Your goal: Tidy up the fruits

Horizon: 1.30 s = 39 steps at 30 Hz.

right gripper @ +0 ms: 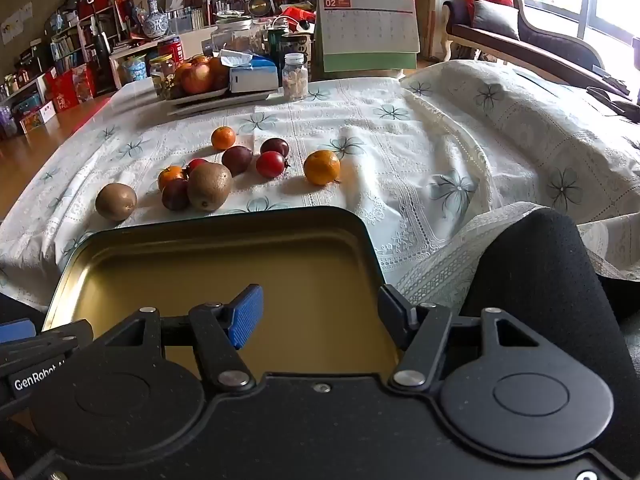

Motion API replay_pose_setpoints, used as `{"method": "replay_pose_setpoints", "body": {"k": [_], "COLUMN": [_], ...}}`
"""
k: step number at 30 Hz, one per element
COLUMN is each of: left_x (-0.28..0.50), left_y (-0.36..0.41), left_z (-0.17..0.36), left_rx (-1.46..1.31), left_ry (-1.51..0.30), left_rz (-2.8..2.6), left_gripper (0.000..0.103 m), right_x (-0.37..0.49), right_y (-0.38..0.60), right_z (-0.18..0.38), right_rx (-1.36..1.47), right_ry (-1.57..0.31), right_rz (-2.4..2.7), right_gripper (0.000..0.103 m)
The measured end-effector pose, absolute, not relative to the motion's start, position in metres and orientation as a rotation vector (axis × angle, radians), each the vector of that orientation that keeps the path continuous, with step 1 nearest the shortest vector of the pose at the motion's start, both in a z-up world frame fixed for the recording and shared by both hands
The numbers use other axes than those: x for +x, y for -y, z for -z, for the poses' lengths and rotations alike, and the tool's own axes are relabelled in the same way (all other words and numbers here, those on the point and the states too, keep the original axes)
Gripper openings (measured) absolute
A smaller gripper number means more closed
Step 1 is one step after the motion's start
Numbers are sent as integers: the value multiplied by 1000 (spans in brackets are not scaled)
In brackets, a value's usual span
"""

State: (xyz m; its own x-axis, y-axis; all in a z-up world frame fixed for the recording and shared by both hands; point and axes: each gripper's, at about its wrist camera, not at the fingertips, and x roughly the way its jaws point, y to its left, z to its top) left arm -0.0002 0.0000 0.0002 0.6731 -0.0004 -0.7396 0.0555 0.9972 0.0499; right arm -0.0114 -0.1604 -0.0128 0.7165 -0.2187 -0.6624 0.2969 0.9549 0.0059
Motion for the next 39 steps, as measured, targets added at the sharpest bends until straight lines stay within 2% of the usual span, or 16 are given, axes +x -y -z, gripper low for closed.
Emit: {"method": "replay_pose_setpoints", "body": {"k": [39], "left_x": [1], "left_y": [6], "left_z": [7], "left_rx": [132], "left_ry": [-862], "left_rz": [74], "left_gripper": [60], "right_x": [-12], "right_y": [158], "right_z": [15], "right_rx": [102], "right_ry": [-729], "right_rz": [286], "right_gripper": [66]}}
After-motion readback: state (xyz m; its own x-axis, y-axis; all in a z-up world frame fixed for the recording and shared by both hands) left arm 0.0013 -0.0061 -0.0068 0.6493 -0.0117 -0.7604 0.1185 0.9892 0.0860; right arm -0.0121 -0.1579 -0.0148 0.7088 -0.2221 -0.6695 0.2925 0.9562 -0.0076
